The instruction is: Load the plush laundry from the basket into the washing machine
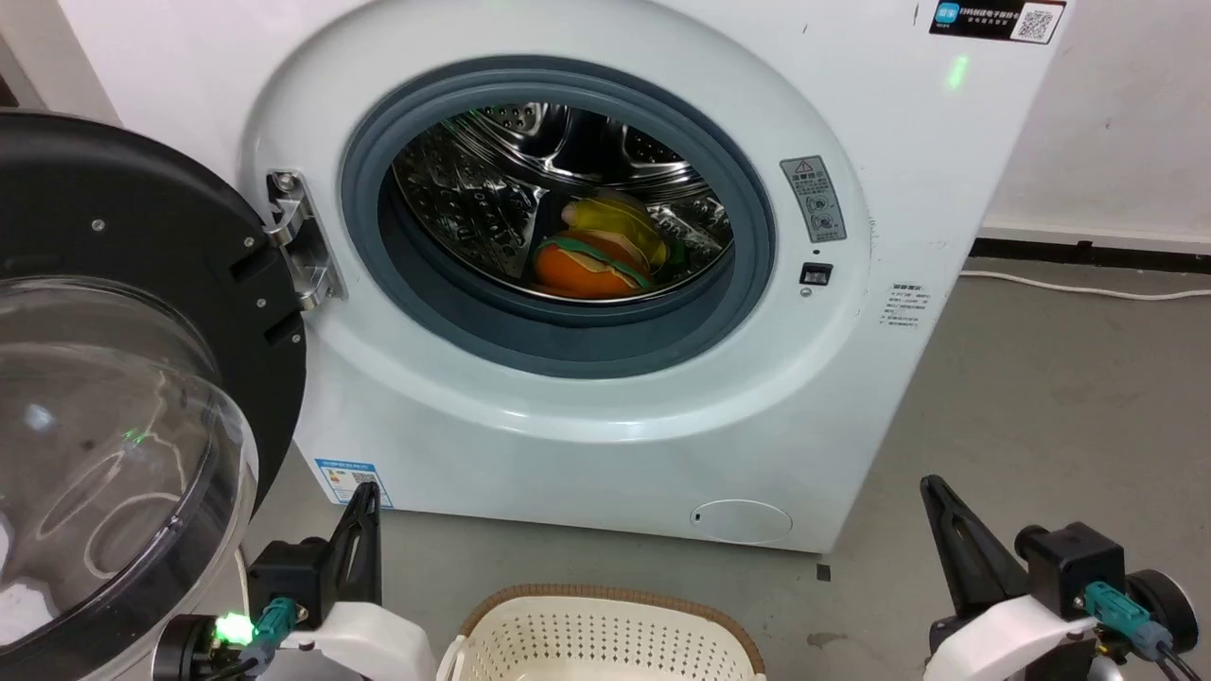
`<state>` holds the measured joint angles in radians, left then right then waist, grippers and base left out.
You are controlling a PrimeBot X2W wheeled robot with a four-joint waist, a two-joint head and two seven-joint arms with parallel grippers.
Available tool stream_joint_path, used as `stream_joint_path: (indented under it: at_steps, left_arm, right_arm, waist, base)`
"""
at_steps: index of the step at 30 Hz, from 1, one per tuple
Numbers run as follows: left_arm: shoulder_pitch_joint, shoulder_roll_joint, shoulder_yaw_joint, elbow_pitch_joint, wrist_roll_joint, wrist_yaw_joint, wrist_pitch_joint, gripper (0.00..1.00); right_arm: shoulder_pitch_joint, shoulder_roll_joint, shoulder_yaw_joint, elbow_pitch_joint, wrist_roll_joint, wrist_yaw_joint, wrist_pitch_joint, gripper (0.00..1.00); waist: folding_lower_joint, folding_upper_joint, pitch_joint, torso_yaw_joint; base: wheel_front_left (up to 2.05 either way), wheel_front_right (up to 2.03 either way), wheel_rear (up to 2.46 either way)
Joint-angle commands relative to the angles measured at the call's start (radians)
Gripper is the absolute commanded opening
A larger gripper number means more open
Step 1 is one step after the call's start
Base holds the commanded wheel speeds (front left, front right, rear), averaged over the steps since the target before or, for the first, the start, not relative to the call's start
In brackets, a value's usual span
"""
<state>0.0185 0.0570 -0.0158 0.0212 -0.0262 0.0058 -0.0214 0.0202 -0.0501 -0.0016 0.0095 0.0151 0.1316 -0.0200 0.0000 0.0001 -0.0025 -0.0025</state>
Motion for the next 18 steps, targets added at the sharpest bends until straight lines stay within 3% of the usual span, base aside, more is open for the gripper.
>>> stream_joint_path:
  at_steps: [1,18]
  left_arm:
    - [-0.016,-0.002,0.006,-0.009,0.013,-0.003,0.006,0.00]
    - [-0.018,-0.007,0.016,-0.021,0.026,-0.006,0.021,0.00]
  right_arm:
    - [-0.016,0.000,0.001,-0.006,-0.008,-0.001,0.005,0.00]
    - [-0.020,0.000,0.002,-0.009,-0.015,-0.001,0.020,0.00]
  waist:
    - [0.0000,-0.0001,0.000,0.000]
    - [0.0000,-0.0001,0.002,0.002]
  base:
    - [0.00,0.00,0.00]
    - [0.00,0.00,0.00]
